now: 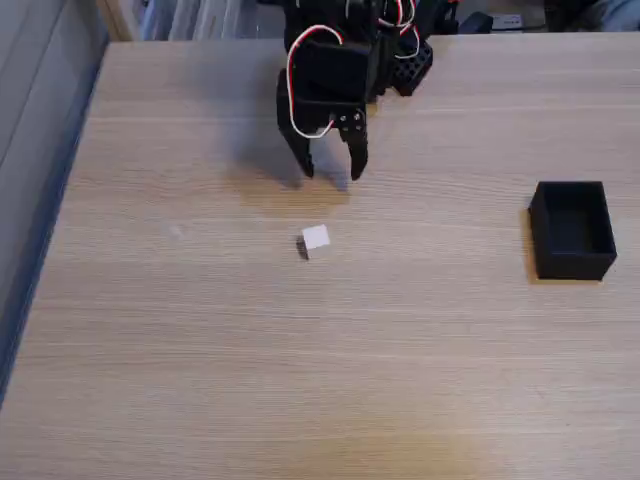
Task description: Pick a white block and place it in the black box.
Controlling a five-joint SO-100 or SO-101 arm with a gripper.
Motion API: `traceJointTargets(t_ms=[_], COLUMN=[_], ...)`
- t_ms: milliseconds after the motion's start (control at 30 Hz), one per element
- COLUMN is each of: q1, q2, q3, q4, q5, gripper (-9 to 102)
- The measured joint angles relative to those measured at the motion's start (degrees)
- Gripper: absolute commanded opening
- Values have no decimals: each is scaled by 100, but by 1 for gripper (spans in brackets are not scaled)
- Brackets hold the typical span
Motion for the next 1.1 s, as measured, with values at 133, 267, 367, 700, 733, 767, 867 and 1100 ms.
traceJointTargets(t_ms=[133, 267, 367, 700, 733, 767, 867, 1100], q1=[-18, -35, -35, -35, -35, -35, -70, -158], q2=[-606, -1160, -1538, -2347, -2408, -2479, -2646, -3067], q3=[-457, -914, -1239, -1863, -1916, -1969, -2065, -2250], q4=[-141, -255, -325, -536, -563, -563, -633, -809], q5=[-9, -9, -9, -9, -9, -9, -9, -9], gripper=[25, 25, 25, 25, 25, 25, 25, 25])
